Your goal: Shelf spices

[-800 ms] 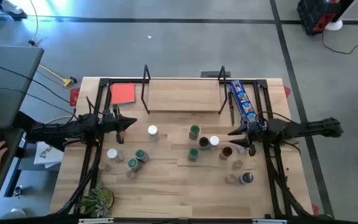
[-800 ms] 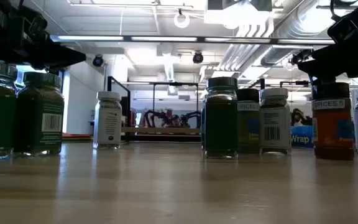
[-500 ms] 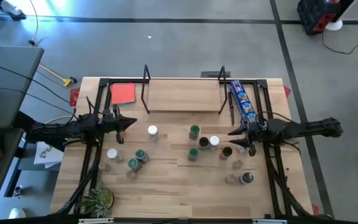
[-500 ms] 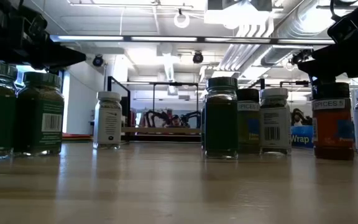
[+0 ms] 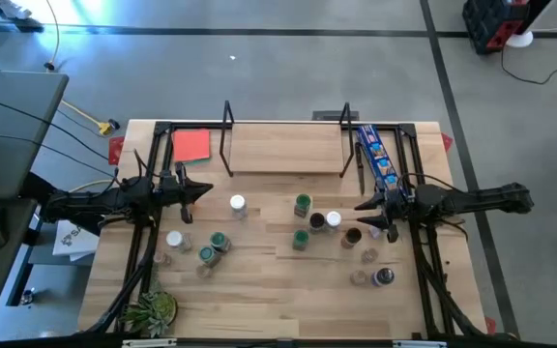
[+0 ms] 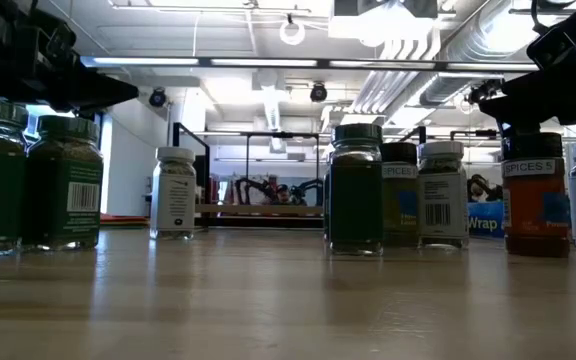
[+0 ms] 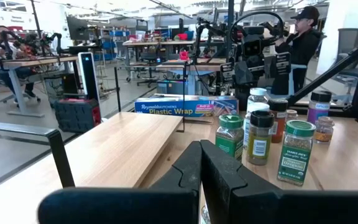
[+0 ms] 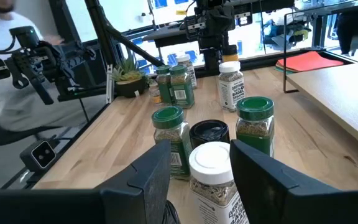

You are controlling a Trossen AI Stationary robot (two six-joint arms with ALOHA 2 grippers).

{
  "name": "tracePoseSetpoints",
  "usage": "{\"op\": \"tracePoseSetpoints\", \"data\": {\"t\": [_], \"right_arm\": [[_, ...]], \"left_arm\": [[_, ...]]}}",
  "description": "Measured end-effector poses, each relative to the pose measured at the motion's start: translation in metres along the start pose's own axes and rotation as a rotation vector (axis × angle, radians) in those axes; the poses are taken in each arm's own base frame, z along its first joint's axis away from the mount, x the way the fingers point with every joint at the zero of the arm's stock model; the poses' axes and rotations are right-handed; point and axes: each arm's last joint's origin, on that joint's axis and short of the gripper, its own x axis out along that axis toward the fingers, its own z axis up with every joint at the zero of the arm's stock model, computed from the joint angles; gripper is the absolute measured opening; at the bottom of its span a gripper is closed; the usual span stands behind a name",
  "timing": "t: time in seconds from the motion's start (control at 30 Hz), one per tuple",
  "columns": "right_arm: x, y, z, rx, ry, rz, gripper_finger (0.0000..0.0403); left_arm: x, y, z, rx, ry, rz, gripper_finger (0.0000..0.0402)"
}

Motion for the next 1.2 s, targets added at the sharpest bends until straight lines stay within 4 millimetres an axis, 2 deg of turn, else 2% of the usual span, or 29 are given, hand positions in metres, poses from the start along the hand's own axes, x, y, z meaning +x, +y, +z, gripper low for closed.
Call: {"op": "tracePoseSetpoints", "data": {"t": [0.4,0.6,0.7,0.83,0.97,1.2], "right_arm": [[0.0,0.0,0.0,0.0,0.0,0.0,0.016],[0.0,0.0,0.0,0.0,0.0,0.0,0.016],[0.0,0.0,0.0,0.0,0.0,0.0,0.016],[0.0,0.0,0.0,0.0,-0.001,0.0,0.016],[0.0,0.0,0.0,0.0,0.0,0.0,0.016],[0.0,0.0,0.0,0.0,-0.001,0.0,0.016]], "left_arm": [[0.0,0.0,0.0,-0.006,-0.003,0.0,0.0001],[0.0,-0.003,0.004,-0.269,-0.029,-0.101,0.0001],[-0.001,-0.006,0.01,-0.309,-0.072,-0.23,0.0001],[-0.003,-0.013,0.02,-0.244,-0.148,-0.354,0.0001],[0.0,-0.021,0.037,-0.112,-0.127,-0.341,0.0001],[0.026,-0.051,0.078,0.225,0.154,-0.328,0.0001]]}}
